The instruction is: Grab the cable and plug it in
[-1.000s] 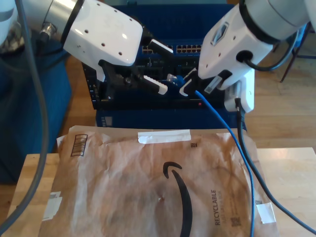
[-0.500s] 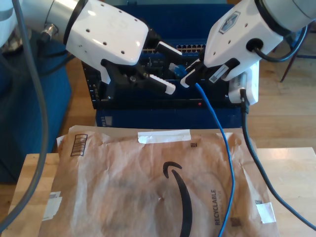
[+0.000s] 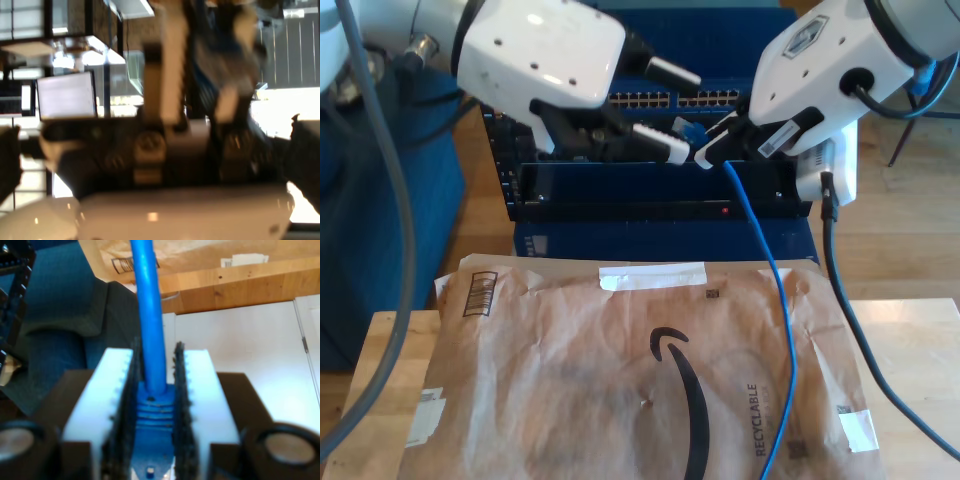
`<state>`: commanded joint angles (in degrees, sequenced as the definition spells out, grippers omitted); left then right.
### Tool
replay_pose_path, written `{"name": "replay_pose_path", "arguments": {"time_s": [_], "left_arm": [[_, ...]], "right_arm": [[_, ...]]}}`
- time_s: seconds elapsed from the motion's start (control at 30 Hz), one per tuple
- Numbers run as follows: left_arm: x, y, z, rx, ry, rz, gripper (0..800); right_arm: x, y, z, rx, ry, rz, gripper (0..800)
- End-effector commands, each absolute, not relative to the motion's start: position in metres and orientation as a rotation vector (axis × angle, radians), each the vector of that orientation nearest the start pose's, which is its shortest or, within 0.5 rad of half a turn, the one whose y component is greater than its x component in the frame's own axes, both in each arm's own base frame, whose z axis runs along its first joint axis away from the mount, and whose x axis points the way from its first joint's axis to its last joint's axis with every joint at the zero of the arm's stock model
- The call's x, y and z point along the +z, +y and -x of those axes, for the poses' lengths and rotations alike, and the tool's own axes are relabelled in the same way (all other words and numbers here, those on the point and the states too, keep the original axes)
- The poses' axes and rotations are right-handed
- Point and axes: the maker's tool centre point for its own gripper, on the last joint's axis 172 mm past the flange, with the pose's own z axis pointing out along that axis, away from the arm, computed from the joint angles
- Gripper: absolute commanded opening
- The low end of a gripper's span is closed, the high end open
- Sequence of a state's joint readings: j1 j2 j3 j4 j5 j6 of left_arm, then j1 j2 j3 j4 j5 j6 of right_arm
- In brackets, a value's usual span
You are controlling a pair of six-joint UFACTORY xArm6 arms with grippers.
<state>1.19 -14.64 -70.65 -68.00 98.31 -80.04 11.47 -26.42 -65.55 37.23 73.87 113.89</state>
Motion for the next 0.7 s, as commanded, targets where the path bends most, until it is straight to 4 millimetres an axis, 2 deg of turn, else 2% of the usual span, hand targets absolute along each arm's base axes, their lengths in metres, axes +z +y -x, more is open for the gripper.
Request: {"name": "replay_pose_path", "arguments": {"time_s": [0.4,0.7], "left_arm": [[0.497,-0.249,-0.36,-1.105,1.352,-1.628,692],[0.495,-0.249,-0.36,-1.107,1.356,-1.631,632]], "right_arm": [[0.464,0.224,-0.378,0.564,2.004,1.496,8],[0.471,0.221,-0.378,0.55,1.996,1.489,11]]}}
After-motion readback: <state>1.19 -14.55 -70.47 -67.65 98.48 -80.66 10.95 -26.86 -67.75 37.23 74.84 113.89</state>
